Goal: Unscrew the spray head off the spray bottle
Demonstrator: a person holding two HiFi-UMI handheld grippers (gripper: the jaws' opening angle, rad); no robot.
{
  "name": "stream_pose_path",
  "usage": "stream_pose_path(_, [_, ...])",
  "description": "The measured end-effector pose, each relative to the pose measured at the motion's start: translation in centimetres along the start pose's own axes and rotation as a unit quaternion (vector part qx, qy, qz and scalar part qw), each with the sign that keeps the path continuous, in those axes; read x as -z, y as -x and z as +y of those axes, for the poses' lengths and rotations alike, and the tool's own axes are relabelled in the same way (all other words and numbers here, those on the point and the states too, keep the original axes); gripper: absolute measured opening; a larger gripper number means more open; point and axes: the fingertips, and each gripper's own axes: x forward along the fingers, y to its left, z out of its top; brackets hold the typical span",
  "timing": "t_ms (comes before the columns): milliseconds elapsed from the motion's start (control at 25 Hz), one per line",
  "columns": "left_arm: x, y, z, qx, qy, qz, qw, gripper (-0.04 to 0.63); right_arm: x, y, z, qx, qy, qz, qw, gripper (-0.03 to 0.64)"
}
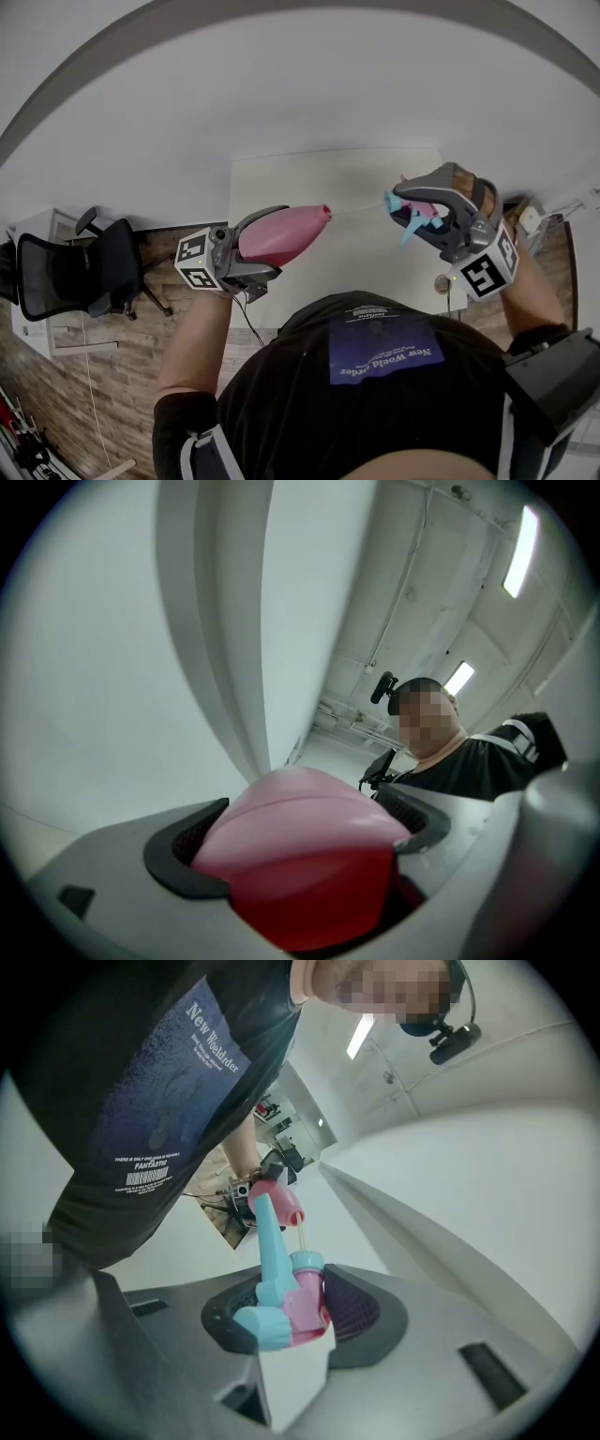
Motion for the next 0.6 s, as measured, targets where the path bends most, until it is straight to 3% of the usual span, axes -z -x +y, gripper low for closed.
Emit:
stream_pose_path(200, [-0.7, 1.8, 2.1, -0.053, -0.005, -0.031, 0.9981, 0.505, 4.2, 1.3, -0.7, 0.005, -0.074, 0.024, 0.997, 0.121])
stream_pose_path(320, [-0.7, 2.9, 2.9, -0.090, -0.026, -0.047, 0.9945, 0.505, 6.4, 2.1, -0.1, 0.015, -0.174, 0.022, 0.984, 0.121])
stream_pose_path(400, [-0.8, 3.4, 3.4, -0.117, -0.046, -0.052, 0.9907, 0.505, 7.2, 2.3, -0.1, 0.030, -0.273, -0.001, 0.962, 0.121])
stream_pose_path(600, [-1.3, 3.4, 4.1, -0.176, -0.089, -0.061, 0.9786, 0.505, 9.3, 2.0, 0.3, 0.041, -0.466, -0.053, 0.882, 0.121])
